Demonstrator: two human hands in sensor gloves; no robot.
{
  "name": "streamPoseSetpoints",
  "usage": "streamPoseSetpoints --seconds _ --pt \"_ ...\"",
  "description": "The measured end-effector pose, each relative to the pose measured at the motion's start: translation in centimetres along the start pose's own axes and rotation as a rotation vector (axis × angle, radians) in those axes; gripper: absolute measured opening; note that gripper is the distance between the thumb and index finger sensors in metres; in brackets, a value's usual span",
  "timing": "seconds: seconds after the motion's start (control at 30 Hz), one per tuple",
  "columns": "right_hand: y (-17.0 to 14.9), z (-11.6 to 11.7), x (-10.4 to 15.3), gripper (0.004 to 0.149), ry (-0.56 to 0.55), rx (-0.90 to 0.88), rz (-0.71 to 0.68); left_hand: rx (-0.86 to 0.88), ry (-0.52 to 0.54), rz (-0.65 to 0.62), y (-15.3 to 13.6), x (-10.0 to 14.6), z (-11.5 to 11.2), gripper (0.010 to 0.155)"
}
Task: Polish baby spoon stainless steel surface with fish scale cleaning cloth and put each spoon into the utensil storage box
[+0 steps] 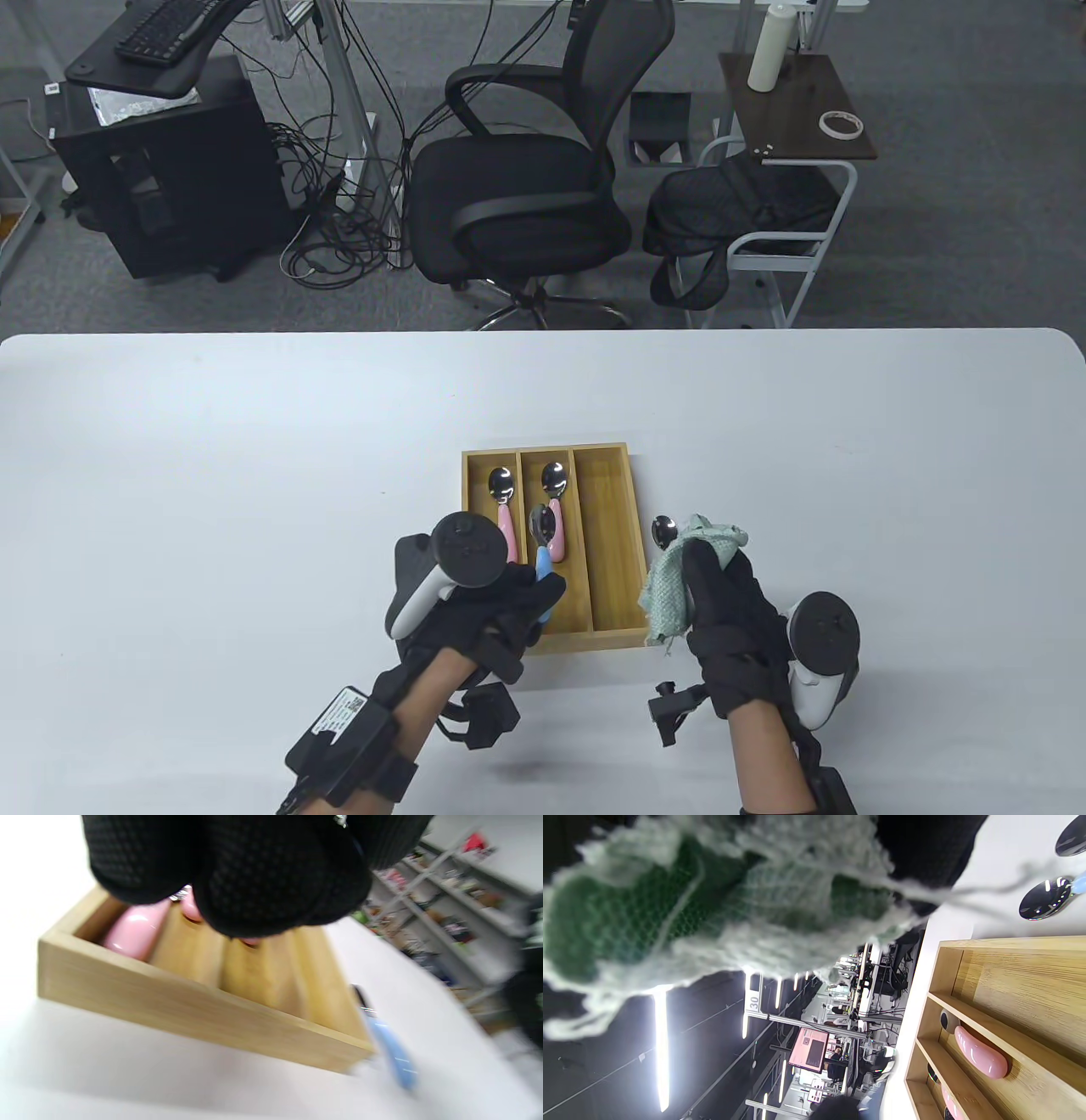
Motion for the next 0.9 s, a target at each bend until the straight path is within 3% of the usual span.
streamPoseSetpoints --seconds 0.17,0.57,0.7,0.8,0.9 --pt "0.3 -0.2 0.2 0.049 -0.004 -0.010 -0.016 -0.170 0.063 0.111 1.3 -2.0 -1.0 0.056" --pt "0.4 0.0 0.2 0.049 0.017 -0.010 -0.031 -0.407 0.164 0.206 2.7 -3.4 -2.3 0.058" --pt "0.3 0.1 0.2 0.050 0.035 -0.011 -0.020 -0.388 0.164 0.196 2.5 -2.9 -1.8 0.061" --pt "0.1 0.6 0.1 0.051 0.083 -0.020 -0.007 -0.327 0.179 0.119 1.8 -1.6 -0.7 0.059" --pt "-0.1 1.2 0.0 0.053 0.135 -0.034 0.005 -0.198 0.160 0.038 -0.4 0.0 0.8 0.058"
Point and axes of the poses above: the tracker on the back of each hand, its own y axis roughly to the thumb side, its own x axis roughly from the fingertips to the wrist, z = x × y, the point moved 3 cm from there along -x, roughly from the wrist to the fingertips, and after that the axes turned 15 degrees about z, right-handed, at the moved point
